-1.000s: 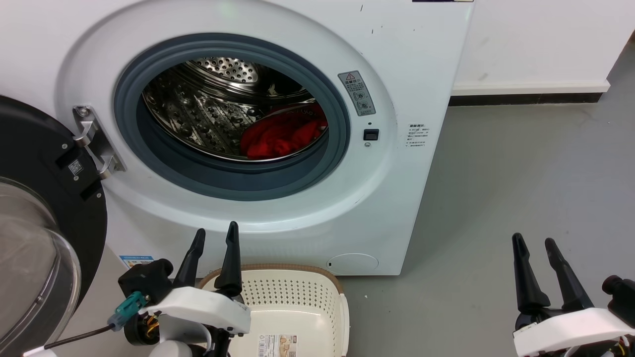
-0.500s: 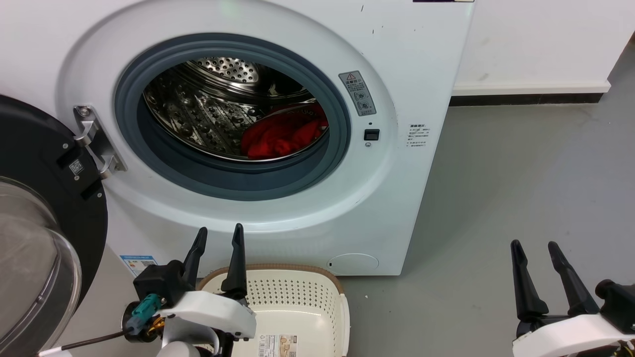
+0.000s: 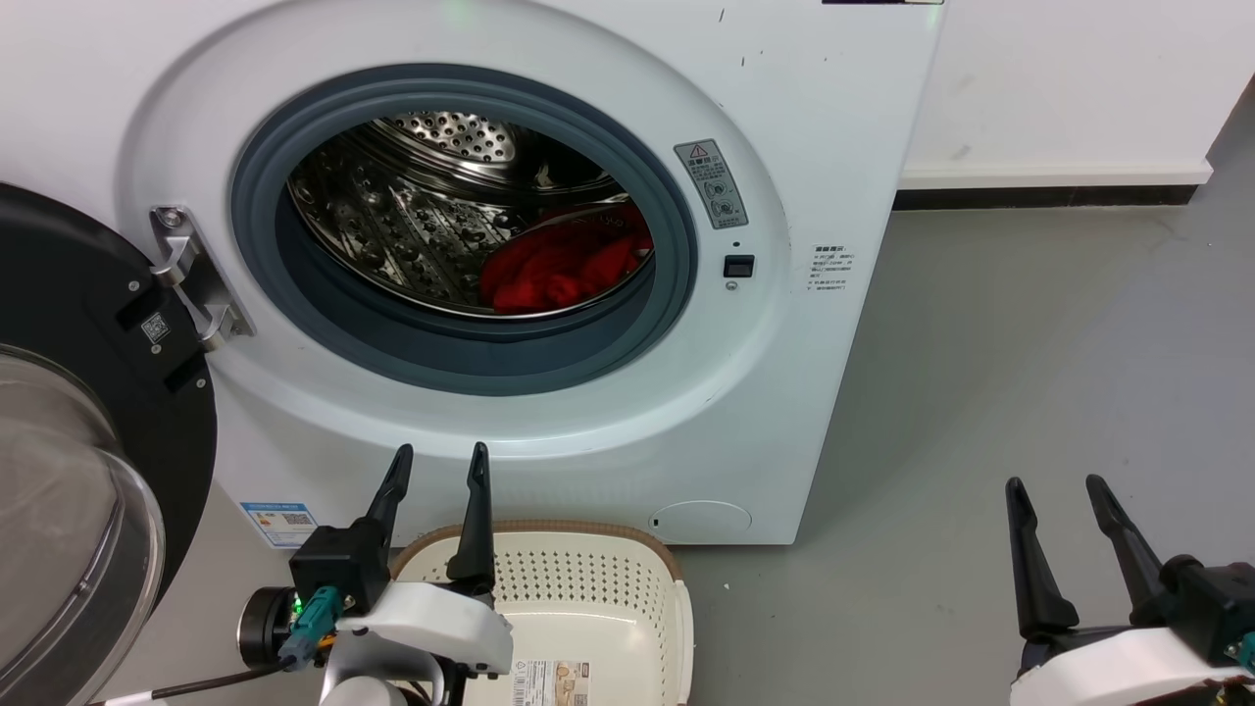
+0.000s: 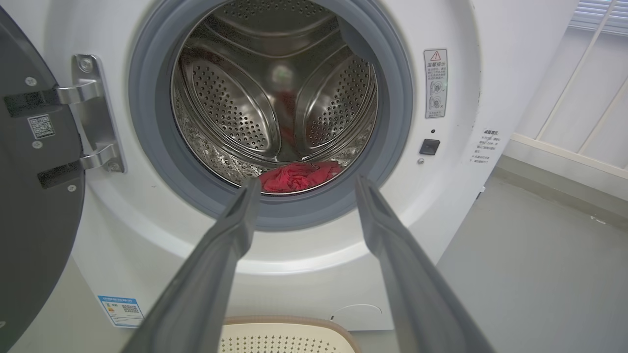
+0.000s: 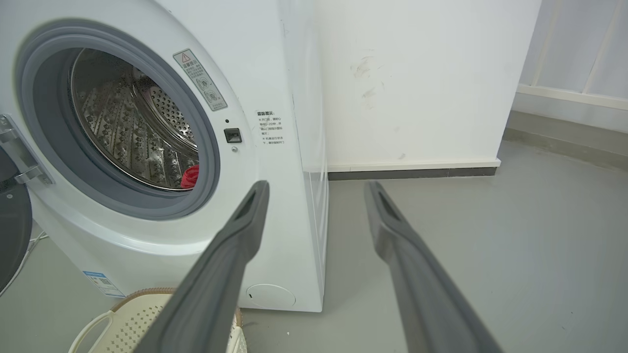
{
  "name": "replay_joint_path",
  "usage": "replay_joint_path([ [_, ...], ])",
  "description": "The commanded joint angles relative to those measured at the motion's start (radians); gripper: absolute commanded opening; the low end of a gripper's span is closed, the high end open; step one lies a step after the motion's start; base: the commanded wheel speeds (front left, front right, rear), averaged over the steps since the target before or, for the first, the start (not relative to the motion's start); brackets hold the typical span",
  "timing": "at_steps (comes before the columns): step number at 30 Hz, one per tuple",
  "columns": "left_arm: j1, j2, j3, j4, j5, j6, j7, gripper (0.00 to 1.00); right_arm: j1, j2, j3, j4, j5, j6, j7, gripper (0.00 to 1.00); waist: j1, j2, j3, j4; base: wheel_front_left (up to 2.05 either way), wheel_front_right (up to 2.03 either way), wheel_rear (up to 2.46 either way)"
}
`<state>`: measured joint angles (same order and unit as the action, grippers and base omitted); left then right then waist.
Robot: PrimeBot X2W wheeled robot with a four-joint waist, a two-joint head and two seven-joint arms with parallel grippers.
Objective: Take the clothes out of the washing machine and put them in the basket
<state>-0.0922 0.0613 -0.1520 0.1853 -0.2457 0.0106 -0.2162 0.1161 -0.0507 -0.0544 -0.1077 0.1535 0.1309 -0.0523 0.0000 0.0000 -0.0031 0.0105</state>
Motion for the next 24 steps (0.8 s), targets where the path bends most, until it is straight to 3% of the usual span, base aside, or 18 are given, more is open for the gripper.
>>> replay_joint_path([
  [1,-0.013,0.005,0.001,-0.003,0.025,0.007,-0.011,1.0,0.01,0.0,0.0,-0.015,-0.025,0.0,-0.001,1.0,0.0,0.0,0.0,0.001,0.0,0.0,0.0],
  [24,0.001,0.001,0.01,0.013,0.159,0.029,-0.051,1.0,0.038,0.001,-0.003,-0.058,-0.171,0.0,0.014,1.0,0.0,0.0,-0.004,0.006,0.0,0.0,0.0],
])
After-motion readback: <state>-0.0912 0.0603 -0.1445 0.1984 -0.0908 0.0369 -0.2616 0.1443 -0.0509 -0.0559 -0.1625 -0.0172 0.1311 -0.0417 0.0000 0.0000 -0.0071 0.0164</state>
